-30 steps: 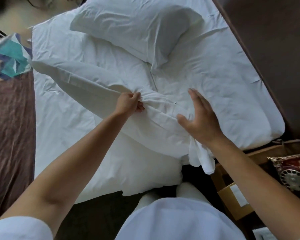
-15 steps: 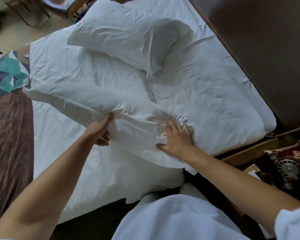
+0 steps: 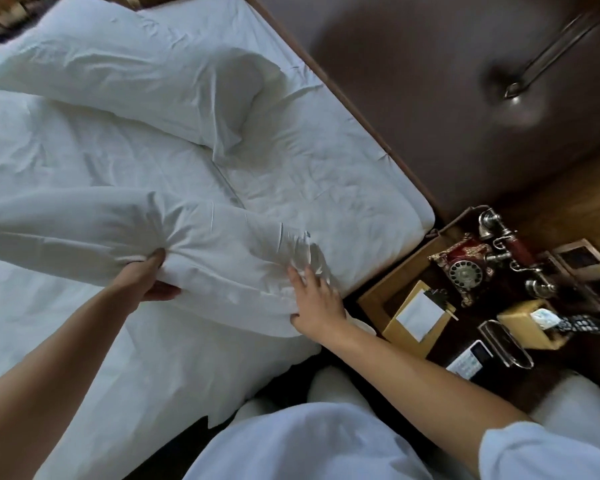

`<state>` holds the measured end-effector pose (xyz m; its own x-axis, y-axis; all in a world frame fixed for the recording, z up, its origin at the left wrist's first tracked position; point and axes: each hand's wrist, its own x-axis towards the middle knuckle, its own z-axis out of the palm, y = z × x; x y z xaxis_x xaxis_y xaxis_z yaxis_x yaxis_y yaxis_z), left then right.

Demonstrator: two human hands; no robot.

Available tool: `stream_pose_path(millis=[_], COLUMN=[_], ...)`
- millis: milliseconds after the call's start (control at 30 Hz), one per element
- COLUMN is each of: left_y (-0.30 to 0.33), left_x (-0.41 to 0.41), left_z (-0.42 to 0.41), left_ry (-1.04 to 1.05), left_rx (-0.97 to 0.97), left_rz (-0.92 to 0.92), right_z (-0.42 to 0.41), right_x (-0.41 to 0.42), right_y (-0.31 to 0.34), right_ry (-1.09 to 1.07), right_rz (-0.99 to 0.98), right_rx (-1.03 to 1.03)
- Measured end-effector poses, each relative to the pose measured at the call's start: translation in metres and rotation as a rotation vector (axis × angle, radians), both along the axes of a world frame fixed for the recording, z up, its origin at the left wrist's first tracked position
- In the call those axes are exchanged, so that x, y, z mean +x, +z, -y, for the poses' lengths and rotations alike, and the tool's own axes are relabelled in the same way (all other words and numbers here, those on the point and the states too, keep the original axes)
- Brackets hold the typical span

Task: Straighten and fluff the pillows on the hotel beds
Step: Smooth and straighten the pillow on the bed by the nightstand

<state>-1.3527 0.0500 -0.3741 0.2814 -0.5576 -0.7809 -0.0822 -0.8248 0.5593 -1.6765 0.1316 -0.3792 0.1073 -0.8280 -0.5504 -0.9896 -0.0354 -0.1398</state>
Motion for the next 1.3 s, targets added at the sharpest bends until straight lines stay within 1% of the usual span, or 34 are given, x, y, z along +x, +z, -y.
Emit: stream_pose_path(millis=[100,233,400,467,533,633,700,767,833,967,1100,1167,1300], left_y=[0.008,0.024,0.064,0.092,0.121,0.156,0.168,0.166,0.156,0.123,0.090,0.075,0.067], left_x=[-0.002,-0.017,-0.047,-0.066,-0.092,-0.143,-0.182,-0.221,-0.258,-0.313,-0.354,-0.382,-0.396], left_z=[-0.001,0.005,0.040,0.056,0.069,0.088,0.101,0.111,0.116,0.117,0.118,0.128,0.142], left_ry=[-0.008,0.019,0.020,-0.046,-0.138,-0.270,-0.346,-0.416,-0.445,-0.486,-0.562,-0.609,-0.619], left_rx=[-0.085,-0.170,-0.350,-0.415,-0.468,-0.520,-0.526,-0.506,-0.478,-0.390,-0.290,-0.253,-0.279], left_rz=[0.017,0.039,0.109,0.102,0.089,0.092,0.099,0.118,0.146,0.183,0.179,0.168,0.130], right_z=[0.010,0.027,0.051,0.057,0.056,0.047,0.038,0.026,0.013,-0.005,-0.029,-0.042,-0.038], right_x=[-0.004,-0.018,-0.057,-0.081,-0.110,-0.160,-0.194,-0.225,-0.253,-0.293,-0.313,-0.325,-0.333], right_y=[0.003,0.015,0.051,0.070,0.088,0.112,0.125,0.132,0.129,0.101,0.073,0.059,0.059], right_ry=[-0.019,-0.031,-0.109,-0.150,-0.193,-0.292,-0.353,-0.409,-0.481,-0.667,-0.784,-0.883,-0.894], right_rz=[0.027,0.089,0.274,0.368,0.437,0.493,0.516,0.536,0.558,0.571,0.512,0.471,0.418], right_rx=[-0.075,-0.223,-0.304,-0.370,-0.485,-0.658,-0.719,-0.703,-0.631,-0.527,-0.460,-0.431,-0.417])
